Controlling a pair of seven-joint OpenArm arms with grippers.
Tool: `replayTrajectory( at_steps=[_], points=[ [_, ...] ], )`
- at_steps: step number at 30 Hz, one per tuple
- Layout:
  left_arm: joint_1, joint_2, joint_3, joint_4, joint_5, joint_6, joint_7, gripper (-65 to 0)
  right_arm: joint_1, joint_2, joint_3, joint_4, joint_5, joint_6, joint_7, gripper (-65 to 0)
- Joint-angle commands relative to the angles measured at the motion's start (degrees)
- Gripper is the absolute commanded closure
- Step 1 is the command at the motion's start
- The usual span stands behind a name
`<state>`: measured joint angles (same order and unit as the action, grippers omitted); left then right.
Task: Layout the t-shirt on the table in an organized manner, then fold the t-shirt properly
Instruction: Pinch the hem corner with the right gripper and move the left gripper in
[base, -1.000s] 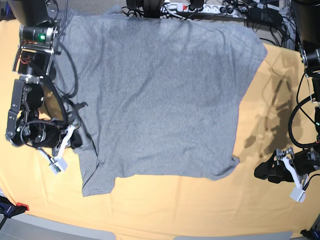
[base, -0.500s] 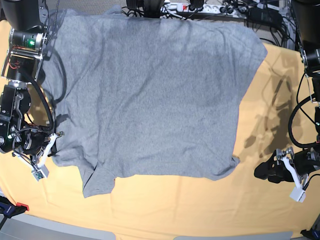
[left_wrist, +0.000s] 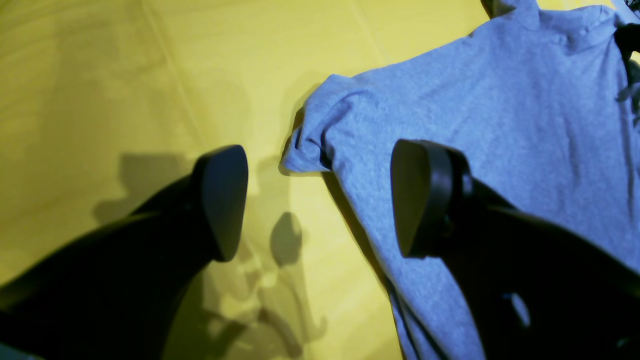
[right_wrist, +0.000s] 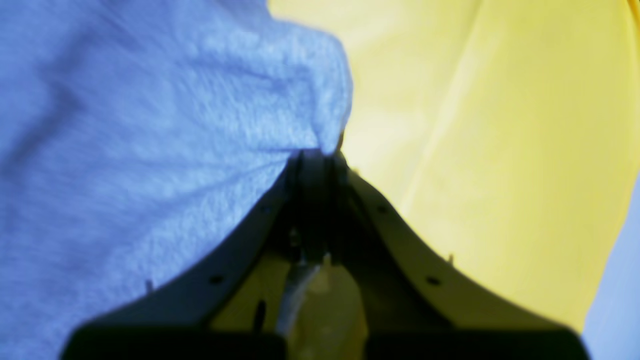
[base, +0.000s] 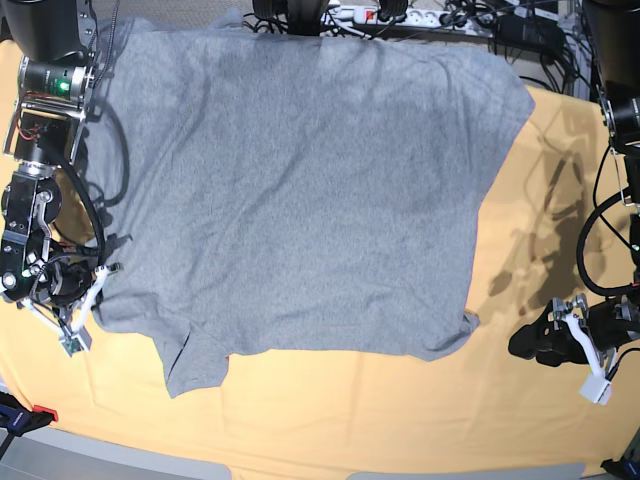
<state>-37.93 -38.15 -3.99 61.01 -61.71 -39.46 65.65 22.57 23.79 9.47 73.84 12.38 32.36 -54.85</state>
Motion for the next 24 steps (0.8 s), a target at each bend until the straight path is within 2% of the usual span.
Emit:
replayTrajectory(
  at_steps=[1,5,9,11,14,17,20,24],
  points=[
    [-1.92,-1.07,-0.61,0.74,-1.36,-0.15,-1.29,-44.9,1.7,1.14,0.26,-0.31,-1.03,-1.36,2.23,0.0],
    [-1.9,-1.07,-1.03,0.74,-1.31,-0.15,-1.29,-44.9,1.7,1.14,0.26,-3.1,-4.63,-5.46,5.84,0.0],
    [-1.9,-1.07,-3.76,0.74,-1.16,-0.15,-1.29,-44.9,2.51,1.14,0.26,-3.13,-8.87,-10.64,6.21,0.0],
    [-1.9,-1.07,-5.68,0.74,-1.14,-0.15,-1.27,-44.9,3.13,1.16,0.28,-3.13,-9.88,-12.17,6.23,0.0],
    [-1.9,-1.07,-8.46,0.74,-1.05,-0.2,-1.22,-44.9,3.82,1.16,0.26,-3.13,-9.46,-10.88,6.69,0.0],
    [-1.9,-1.07,-9.77,0.74,2.45,-0.11,-1.38,-44.9,4.0,1.14,0.26,-3.13,-9.44,-10.27,7.37,0.0],
    [-0.68,-0.85,-9.73,0.72,7.3,3.06,-3.32,-44.9,3.93,1.11,0.26,-3.13,-9.4,-10.27,7.3,0.0],
    [2.84,0.15,-9.68,0.72,11.67,5.79,-9.97,-44.9,3.93,1.14,0.26,-3.13,-9.25,-10.27,7.17,0.0]
  ],
)
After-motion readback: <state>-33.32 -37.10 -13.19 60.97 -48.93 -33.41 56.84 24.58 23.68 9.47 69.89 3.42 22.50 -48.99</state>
